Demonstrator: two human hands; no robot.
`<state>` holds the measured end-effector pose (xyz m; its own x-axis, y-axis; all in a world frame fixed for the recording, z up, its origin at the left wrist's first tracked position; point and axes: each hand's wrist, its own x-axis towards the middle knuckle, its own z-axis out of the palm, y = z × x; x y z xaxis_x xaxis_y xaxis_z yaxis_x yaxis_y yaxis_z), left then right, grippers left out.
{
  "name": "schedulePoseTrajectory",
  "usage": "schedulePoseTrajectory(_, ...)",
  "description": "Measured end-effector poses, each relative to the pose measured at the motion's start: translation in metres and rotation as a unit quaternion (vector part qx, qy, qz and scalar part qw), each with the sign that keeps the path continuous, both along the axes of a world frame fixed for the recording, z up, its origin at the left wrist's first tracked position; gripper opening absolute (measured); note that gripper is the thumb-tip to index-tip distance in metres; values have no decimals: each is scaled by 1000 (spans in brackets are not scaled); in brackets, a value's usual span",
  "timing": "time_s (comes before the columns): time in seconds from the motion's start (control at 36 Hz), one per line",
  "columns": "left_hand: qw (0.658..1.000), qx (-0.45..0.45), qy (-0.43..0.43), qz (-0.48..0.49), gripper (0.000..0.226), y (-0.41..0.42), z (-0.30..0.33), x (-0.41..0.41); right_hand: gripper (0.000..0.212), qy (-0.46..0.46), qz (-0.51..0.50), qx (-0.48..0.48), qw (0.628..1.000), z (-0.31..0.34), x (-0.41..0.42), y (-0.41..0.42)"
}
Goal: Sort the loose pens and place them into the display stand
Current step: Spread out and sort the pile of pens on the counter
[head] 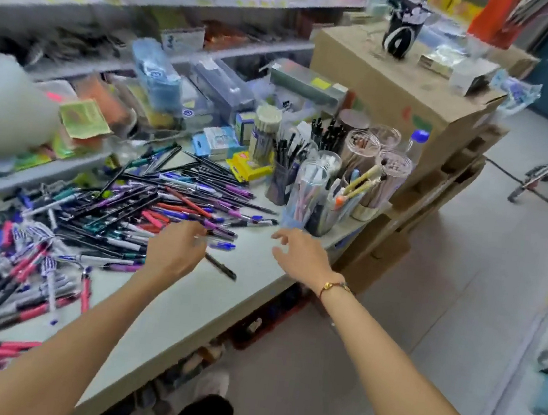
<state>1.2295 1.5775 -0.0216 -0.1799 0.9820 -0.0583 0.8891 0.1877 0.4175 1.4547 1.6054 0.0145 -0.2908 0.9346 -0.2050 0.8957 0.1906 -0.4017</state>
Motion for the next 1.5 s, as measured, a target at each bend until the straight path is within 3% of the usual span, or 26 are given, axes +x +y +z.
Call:
schedulePoseTrajectory(0.42, 999, 27, 19, 41, 41, 156, -41, -97, 42, -41, 66, 12, 997, -39, -122, 154)
schedulePoseTrajectory(0.56, 997, 30, 26, 59, 46, 198, -62, -118, 42, -100, 80, 73, 989, -60, -167, 199)
schedulePoseTrajectory(0.75, 993, -46, 58, 93, 61, 238, -83, -126, 62, -163, 45, 86, 982, -97, -202, 224)
schedulePoseTrajectory(1.03, 985, -51, 134, 97, 53, 249, -87, -134, 78, -128, 141, 85, 978, -133, -186, 225)
schedulePoseTrajectory(1.14, 992, -42, 102, 68, 48, 237, -90, -135, 53, -130, 169, 78, 974, -128, -181, 222)
schedulePoseTrajectory(1.25, 989, -75, 126, 18, 62, 218, -99, -137, 51, -86, 167, 33, 982, -127, -180, 213)
schedulePoseTrajectory(1.33, 992, -83, 95, 11, 57, 198, -88, -141, 51, -59, 157, -7, 986, -127, -178, 204)
schedulePoseTrajectory(1.44, 988, -94, 86, -87, 74, 173, -81, -147, 52, -64, 173, -43, 982, -125, -174, 185)
schedulePoseTrajectory(1.5, 985, -108, 78, -107, 64, 164, -79, -150, 51, -73, 173, -47, 981, -123, -175, 173)
